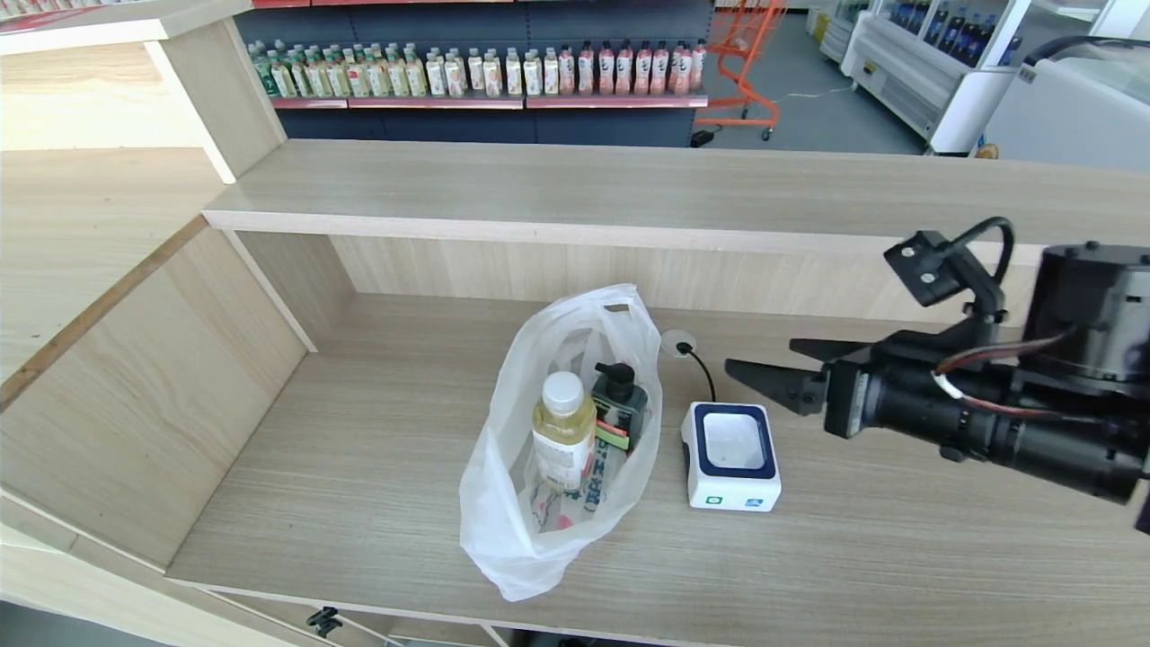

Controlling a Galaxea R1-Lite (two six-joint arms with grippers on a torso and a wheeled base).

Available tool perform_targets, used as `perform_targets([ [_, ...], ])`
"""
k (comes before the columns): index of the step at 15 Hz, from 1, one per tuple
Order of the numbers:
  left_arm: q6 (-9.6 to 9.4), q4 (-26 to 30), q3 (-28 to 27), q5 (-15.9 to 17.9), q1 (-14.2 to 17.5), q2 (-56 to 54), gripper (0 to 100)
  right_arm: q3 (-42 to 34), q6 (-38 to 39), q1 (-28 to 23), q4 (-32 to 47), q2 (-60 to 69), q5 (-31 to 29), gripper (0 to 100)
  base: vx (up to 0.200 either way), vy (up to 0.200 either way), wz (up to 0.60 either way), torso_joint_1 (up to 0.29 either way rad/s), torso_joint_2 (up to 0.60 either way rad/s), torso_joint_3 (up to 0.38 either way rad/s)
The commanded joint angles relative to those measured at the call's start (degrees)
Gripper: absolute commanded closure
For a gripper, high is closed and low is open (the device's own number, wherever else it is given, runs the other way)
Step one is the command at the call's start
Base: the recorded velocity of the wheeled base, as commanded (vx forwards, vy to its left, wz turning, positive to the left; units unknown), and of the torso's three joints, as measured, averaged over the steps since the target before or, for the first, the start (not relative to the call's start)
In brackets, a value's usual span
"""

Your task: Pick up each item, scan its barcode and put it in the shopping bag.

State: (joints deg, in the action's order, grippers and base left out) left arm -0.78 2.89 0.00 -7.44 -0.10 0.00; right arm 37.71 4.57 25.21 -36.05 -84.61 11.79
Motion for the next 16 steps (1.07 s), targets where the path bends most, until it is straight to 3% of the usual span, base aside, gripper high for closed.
perform_targets([
  [1, -0.01, 0.0, 0.0, 0.0, 0.0, 0.1, 0, -23.7, -5.8, -10.0, 12.8, 34.3, -7.6, 0, 0.000, 0.000, 0.00, 0.000, 0.00, 0.000],
  [3, -0.01, 0.0, 0.0, 0.0, 0.0, 0.0, 0, -31.7, -5.8, -13.8, 21.2, 51.7, -14.7, 0, 0.000, 0.000, 0.00, 0.000, 0.00, 0.000],
  [5, -0.01, 0.0, 0.0, 0.0, 0.0, 0.1, 0, -37.7, -5.8, -17.9, 26.1, 68.2, -14.8, 0, 0.000, 0.000, 0.00, 0.000, 0.00, 0.000],
  [6, -0.01, 0.0, 0.0, 0.0, 0.0, 0.0, 0, -37.7, -5.6, -20.3, 32.7, 75.5, -14.7, 0, 0.000, 0.000, 0.00, 0.000, 0.00, 0.000],
  [7, -0.01, 0.0, 0.0, 0.0, 0.0, 0.1, 0, -37.7, -5.6, -21.2, 36.7, 78.3, -14.6, 0, 0.000, 0.000, 0.00, 0.000, 0.00, 0.000],
  [9, -0.01, 0.0, 0.0, 0.0, 0.0, 0.0, 0, -37.7, -6.2, -21.3, 36.0, 79.6, -14.2, 0, 0.000, 0.000, 0.00, 0.000, 0.00, 0.000],
  [11, -0.01, 0.0, 0.0, 0.0, 0.0, 0.1, 0, -37.7, -6.6, -26.1, 35.9, 82.5, -14.1, 0, 0.000, 0.000, 0.00, 0.000, 0.00, 0.000],
  [16, -0.01, 0.0, 0.0, 0.0, 0.0, 0.0, 0, -37.7, -6.2, -25.4, 35.9, 84.6, -14.1, 0, 0.000, 0.000, 0.00, 0.000, 0.00, 0.000],
])
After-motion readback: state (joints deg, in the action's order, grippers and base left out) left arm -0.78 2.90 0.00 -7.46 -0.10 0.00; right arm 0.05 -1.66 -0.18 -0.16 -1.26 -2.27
